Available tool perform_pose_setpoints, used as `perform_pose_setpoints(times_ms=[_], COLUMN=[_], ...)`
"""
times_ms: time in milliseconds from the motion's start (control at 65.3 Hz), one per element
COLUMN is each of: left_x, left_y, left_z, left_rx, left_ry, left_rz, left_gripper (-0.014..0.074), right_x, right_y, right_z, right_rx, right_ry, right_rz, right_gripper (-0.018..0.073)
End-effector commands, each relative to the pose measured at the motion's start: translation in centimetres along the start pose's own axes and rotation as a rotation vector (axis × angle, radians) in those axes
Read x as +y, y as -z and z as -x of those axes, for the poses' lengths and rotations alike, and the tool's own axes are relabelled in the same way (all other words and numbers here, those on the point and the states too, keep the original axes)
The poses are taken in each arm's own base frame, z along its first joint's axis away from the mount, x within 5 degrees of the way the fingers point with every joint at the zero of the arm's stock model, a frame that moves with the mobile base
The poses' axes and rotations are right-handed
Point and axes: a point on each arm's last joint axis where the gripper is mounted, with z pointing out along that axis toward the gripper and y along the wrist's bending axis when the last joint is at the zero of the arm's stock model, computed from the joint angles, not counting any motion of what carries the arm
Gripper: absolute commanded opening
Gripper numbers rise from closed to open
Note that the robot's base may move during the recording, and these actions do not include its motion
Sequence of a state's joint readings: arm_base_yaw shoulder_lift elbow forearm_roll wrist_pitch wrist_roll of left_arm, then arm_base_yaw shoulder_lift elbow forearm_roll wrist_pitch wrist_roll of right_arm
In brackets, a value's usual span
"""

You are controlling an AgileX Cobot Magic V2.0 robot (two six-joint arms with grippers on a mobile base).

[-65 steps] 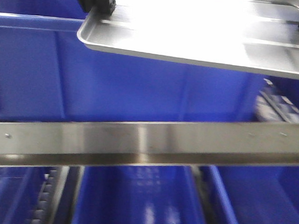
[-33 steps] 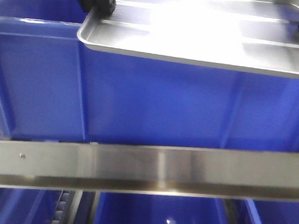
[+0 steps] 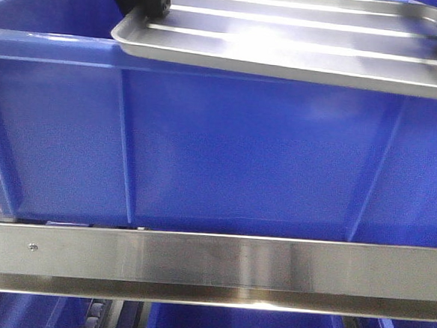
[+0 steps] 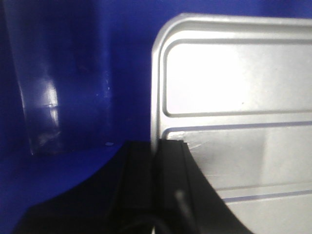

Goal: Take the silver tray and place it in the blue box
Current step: 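Lower the held tray into the blue bin with both grippers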

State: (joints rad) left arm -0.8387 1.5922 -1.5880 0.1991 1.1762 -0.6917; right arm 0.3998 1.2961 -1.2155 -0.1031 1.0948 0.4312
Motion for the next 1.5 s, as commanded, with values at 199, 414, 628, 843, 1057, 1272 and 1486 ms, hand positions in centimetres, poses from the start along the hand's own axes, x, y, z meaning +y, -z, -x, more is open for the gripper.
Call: perform_pose_setpoints(times_ms=[199,414,628,843,1057,1272,1486], left_x=[0.76,0.76,0.76,0.76,0.69,0.13,-0.12], left_y=[2.47,2.47,2.47,2.47,2.48,2.55,2.64], left_z=[0.94,0.94,0.94,0.94,1.02,1.36,1.48], left_rx=[-0.105,-0.105,-0.105,-0.105,-0.114,-0.152,-0.163], left_ry=[-0.005,-0.005,-0.005,-0.005,-0.006,0.002,0.009], left_rz=[0.001,0.001,0.001,0.001,-0.007,-0.069,-0.098], left_gripper=[-0.0105,-0.0105,-0.0105,-0.0105,-0.0105,-0.0105,-0.0105], right_x=[-0.44,-0.44,-0.44,-0.44,-0.44,-0.37,-0.22], right_y=[1.69,1.69,1.69,1.69,1.69,1.7,2.47], right_z=[0.64,0.64,0.64,0.64,0.64,0.78,1.34], right_rx=[-0.086,-0.086,-0.086,-0.086,-0.086,-0.101,-0.135], right_ry=[0.045,0.045,0.045,0.045,0.045,0.046,0.05], right_rz=[-0.023,-0.023,-0.023,-0.023,-0.023,-0.016,-0.003], right_gripper=[0.0059,0.0059,0.0059,0.0059,0.0059,0.0059,0.0059])
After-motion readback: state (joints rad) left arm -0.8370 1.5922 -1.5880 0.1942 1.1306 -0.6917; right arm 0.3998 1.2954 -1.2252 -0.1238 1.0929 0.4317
